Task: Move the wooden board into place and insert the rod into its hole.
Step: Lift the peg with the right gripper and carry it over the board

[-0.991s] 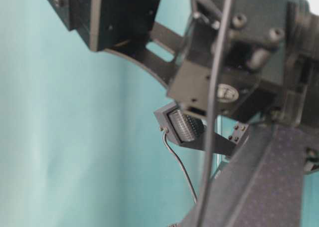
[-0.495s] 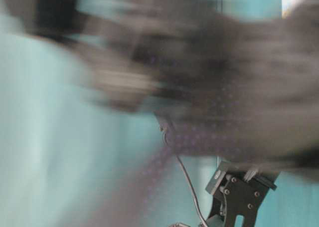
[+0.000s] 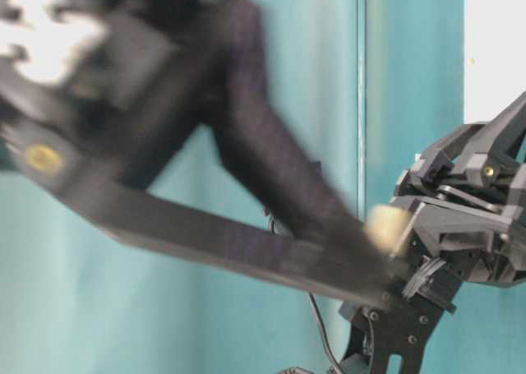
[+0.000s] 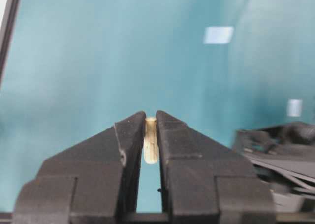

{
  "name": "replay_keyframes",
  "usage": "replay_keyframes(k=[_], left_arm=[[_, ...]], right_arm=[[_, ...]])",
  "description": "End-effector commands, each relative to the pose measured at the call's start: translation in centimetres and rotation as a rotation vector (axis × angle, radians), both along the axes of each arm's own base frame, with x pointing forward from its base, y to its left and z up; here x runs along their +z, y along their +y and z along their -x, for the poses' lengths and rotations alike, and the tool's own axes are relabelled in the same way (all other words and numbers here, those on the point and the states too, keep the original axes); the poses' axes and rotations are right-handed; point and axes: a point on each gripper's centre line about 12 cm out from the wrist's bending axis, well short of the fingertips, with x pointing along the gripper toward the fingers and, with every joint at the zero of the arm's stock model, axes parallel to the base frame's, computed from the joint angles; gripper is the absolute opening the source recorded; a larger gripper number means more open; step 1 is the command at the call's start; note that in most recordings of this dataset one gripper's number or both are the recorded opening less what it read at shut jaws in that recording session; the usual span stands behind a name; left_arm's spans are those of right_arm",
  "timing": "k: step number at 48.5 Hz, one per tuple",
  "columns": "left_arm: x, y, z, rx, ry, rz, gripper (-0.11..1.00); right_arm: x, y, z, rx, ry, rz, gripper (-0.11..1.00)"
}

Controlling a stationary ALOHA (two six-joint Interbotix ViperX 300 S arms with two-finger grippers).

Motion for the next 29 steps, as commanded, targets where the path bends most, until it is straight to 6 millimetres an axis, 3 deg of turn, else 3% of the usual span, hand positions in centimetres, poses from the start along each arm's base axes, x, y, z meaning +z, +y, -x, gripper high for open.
replay_keyframes(k=[1,11,29], left_arm=[[0.0,0.8,0.3,0.017,0.011,-0.005,0.33],[0.0,0.2,0.3,0.005,0.011,-0.002,0.34],[0.2,-0.1,0.0,-0.003,0.003,-0.002,0.34]], right_arm=[[3.1,-1.3,0.7,-0.006,-0.095,-0.016,0.09],[4.8,-3.4,2.6,0.012,-0.233,-0.014,0.09],[4.0,-6.7,7.5,0.034,-0.424,-0.082,0.09]])
